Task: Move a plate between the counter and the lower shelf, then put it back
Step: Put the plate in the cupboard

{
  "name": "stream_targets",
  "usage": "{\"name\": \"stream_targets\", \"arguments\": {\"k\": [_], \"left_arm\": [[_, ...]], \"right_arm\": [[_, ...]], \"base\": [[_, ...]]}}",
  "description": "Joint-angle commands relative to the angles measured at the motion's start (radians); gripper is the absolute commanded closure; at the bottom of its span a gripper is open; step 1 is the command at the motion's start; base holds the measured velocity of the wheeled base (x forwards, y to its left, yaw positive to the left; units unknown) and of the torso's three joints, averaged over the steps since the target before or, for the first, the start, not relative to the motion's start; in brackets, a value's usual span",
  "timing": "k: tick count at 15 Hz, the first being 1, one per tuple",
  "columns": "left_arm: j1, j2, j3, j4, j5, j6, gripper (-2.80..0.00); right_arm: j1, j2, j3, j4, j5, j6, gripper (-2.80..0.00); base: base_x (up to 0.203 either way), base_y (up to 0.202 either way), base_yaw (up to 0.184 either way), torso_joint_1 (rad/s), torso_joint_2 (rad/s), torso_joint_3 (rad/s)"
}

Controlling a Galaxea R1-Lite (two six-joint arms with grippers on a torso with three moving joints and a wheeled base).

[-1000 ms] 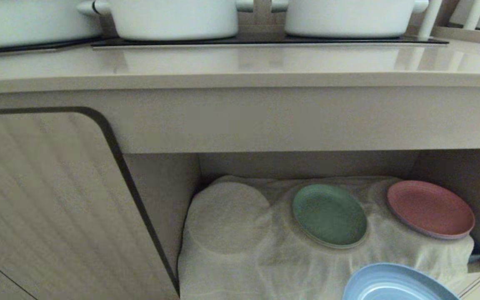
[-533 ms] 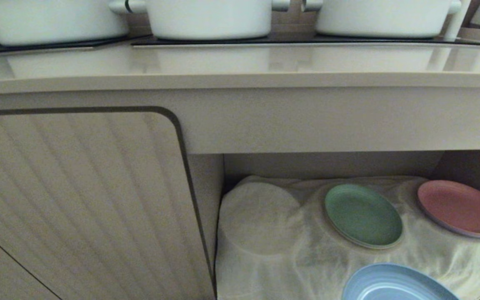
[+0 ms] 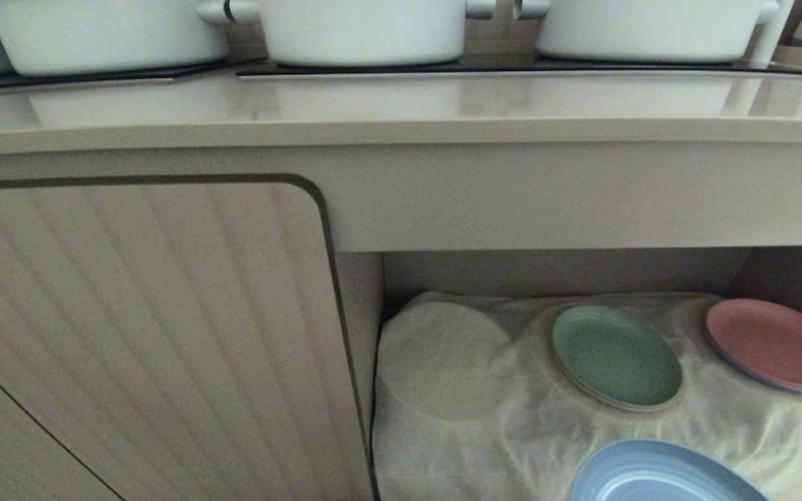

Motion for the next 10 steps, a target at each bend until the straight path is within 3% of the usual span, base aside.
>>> {"name": "stream_targets", "arguments": {"k": [1, 10], "left_arm": [[0.000, 0.000, -0.001, 0.000, 0.001, -0.001, 0.00], [0.000, 0.000, 0.001, 0.000, 0.001, -0.001, 0.00]], "right_arm": [[0.000, 0.001, 0.001, 0.003, 0.002, -0.014, 0.00], [0.000, 0.021, 0.004, -0.049, 0.004, -0.045, 0.00]], "base": [[0.000, 0.000, 0.000, 0.000, 0.00, 0.000], [0.000, 0.000, 0.000, 0.000, 0.00, 0.000]]}}
